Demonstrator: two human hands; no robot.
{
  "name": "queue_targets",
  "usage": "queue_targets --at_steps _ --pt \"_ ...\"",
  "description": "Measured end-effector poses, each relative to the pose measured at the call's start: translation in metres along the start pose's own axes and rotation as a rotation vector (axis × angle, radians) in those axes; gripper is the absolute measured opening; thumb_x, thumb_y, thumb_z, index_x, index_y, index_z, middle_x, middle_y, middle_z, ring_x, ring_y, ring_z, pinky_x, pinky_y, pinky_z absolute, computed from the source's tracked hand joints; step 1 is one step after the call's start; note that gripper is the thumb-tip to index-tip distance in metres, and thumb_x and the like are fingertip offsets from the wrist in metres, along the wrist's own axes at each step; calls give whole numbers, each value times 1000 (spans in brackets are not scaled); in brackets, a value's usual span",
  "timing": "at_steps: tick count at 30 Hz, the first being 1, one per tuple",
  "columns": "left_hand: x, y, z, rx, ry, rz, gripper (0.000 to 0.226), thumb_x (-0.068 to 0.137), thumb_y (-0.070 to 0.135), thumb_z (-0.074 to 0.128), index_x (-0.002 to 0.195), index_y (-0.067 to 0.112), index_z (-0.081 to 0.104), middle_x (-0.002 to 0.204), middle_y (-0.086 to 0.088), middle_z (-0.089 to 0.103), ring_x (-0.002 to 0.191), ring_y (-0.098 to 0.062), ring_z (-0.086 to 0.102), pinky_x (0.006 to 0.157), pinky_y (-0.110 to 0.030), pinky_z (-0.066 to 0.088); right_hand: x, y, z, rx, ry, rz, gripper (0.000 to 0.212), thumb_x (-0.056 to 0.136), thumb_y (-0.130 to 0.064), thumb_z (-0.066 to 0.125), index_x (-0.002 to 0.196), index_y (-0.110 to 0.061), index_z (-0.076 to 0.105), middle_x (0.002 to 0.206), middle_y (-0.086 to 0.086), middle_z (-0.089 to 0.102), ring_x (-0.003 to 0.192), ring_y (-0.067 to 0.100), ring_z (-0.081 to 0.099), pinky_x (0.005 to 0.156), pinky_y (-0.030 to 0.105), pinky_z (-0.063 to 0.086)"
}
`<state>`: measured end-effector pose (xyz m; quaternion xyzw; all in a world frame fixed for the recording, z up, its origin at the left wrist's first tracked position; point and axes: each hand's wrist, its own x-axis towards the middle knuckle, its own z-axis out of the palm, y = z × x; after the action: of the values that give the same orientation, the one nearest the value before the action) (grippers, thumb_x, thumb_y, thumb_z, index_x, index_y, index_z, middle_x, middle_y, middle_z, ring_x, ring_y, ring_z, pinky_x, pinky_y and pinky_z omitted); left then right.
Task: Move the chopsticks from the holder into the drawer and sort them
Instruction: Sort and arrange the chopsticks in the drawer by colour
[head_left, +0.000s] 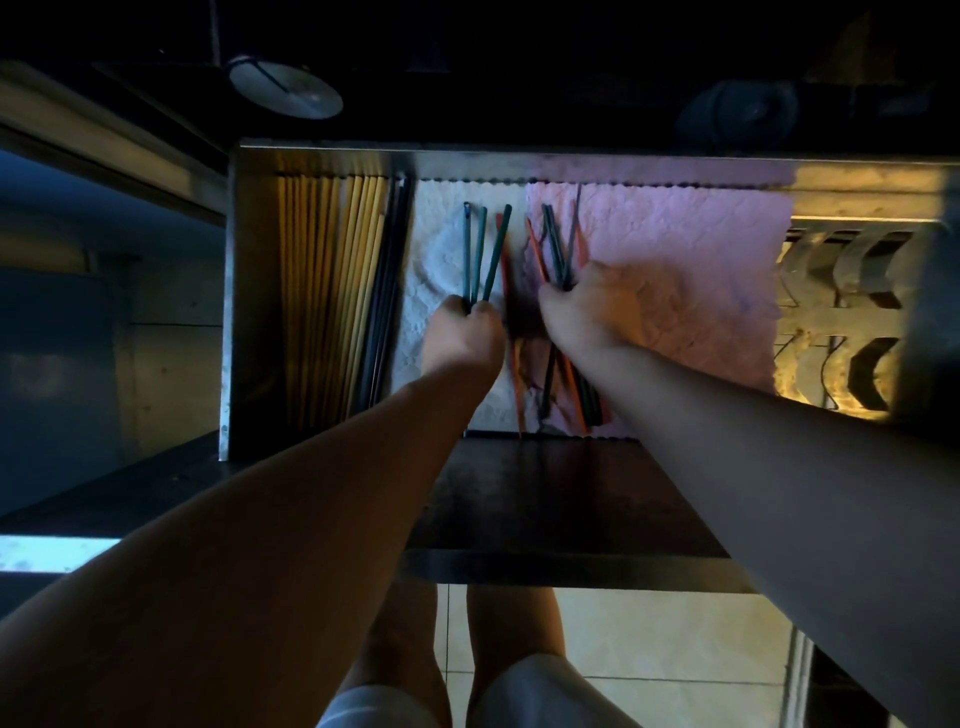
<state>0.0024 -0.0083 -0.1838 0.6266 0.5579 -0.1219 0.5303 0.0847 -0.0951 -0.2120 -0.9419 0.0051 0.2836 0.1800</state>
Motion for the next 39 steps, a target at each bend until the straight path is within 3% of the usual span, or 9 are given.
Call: queue_targets --at_steps 3,7,11,14,16,20,27,32,39 --pt "1 0 2 44 20 24 15 88 26 44 83 15 54 83 -11 64 79 -31 63 58 -31 43 0 5 -5 119 45 20 18 82 -36 51 88 -18 50 77 -1 54 70 24 54 64 26 38" --pt "1 -4 4 85 36 50 12 89 27 51 80 20 52 71 3 55 62 -14 53 49 -25 34 1 11 -7 148 95 19 9 89 -24 47 88 -16 42 64 -6 41 51 12 39 47 23 28" --pt "6 -11 2 65 30 10 7 89 18 50 90 16 57 75 -1 57 68 -20 57 56 -25 43 -5 12 -8 224 199 -88 9 93 -16 40 85 -12 43 59 -11 33 49 1 30 38 10 26" --pt "10 -13 3 91 13 -19 11 91 19 49 88 15 58 73 -3 57 67 -24 56 57 -28 44 -7 15 -8 272 281 -101 20 95 -12 42 91 0 57 61 -4 36 50 0 25 52 22 26" --pt "12 -14 5 62 -13 -61 14 92 18 48 87 14 60 77 -8 63 68 -25 58 58 -30 46 -4 17 -5 239 229 -113 24 97 -18 44 93 0 59 68 3 45 49 11 34 52 23 19" --pt "12 -15 9 -16 -50 -127 20 95 18 45 102 11 62 97 -18 69 84 -33 67 73 -43 55 1 23 -1 170 131 -110 17 90 -24 57 89 -8 62 80 10 63 74 25 56 62 22 31" --pt "12 -19 10 -13 -18 -109 5 87 21 59 85 22 64 70 1 65 57 -15 61 49 -22 48 6 12 5 67 139 -105 19 84 -18 63 98 -6 59 96 14 69 92 32 64 71 28 43" --pt "10 -16 9 -56 -19 -153 20 84 17 59 64 21 58 54 1 56 39 -12 49 36 -16 37 9 10 8 -25 104 -90 20 84 -19 62 99 -6 60 100 14 69 94 32 65 76 31 48" --pt "6 -10 8 -108 -51 -209 22 85 15 61 63 22 60 47 3 50 28 -7 40 34 -13 31 12 3 -1 -45 113 -77 32 81 -31 56 98 -5 64 97 15 69 90 34 65 71 32 48"
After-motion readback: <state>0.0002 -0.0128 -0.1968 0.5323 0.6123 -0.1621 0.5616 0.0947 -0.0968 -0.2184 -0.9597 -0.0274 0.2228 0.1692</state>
